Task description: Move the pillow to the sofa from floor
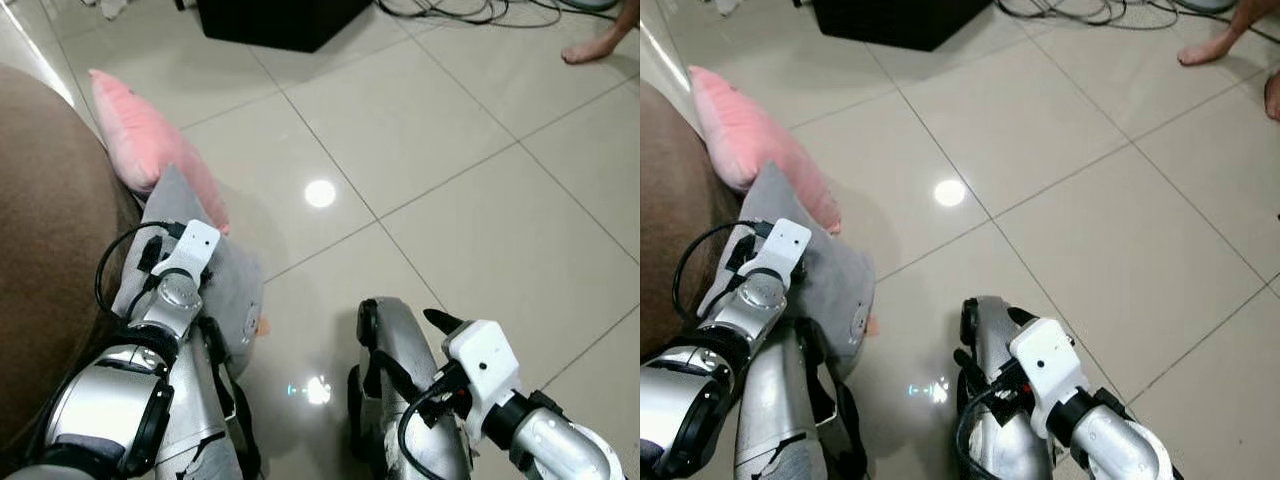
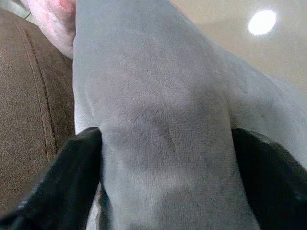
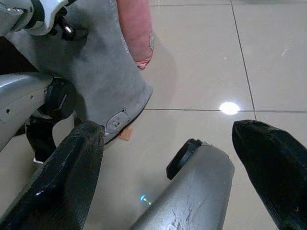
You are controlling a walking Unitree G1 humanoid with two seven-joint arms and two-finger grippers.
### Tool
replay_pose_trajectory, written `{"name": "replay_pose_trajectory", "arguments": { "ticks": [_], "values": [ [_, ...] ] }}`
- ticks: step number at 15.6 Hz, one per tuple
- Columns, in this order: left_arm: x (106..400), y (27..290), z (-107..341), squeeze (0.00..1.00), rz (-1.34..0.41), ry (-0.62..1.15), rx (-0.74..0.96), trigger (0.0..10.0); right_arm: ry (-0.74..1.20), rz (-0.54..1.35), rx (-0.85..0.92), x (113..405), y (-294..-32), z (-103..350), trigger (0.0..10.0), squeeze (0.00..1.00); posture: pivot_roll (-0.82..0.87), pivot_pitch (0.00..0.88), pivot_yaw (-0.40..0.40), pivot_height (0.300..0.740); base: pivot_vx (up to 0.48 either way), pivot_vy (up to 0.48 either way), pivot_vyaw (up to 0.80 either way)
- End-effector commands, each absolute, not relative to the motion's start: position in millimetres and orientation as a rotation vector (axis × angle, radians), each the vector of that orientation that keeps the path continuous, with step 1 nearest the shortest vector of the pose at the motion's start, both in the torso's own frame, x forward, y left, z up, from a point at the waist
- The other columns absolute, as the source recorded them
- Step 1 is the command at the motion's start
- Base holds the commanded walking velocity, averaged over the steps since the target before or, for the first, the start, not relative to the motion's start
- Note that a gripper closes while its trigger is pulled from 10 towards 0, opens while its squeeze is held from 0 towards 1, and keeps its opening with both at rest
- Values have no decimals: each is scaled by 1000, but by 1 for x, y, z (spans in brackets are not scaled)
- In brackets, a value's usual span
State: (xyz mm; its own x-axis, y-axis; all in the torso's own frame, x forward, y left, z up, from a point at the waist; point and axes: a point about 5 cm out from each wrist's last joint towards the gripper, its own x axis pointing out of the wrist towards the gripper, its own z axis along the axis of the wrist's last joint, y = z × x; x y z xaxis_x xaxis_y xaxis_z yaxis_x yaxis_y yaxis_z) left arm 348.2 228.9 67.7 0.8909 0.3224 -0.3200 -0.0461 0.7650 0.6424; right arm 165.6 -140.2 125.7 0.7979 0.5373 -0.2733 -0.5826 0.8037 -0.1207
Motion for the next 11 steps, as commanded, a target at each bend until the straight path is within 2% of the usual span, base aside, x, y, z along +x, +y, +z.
{"name": "replay_pose_trajectory", "arguments": {
  "ticks": [1,11],
  "values": [
    [342,234,60,0,227,476,668,0,242,610,-200,162,-141,128,10000,0,-285,340,-69,511,0,0,0],
    [344,232,62,0,225,471,649,0,257,610,-198,164,-144,129,10000,0,-284,331,-70,511,0,0,0]
  ]
}}
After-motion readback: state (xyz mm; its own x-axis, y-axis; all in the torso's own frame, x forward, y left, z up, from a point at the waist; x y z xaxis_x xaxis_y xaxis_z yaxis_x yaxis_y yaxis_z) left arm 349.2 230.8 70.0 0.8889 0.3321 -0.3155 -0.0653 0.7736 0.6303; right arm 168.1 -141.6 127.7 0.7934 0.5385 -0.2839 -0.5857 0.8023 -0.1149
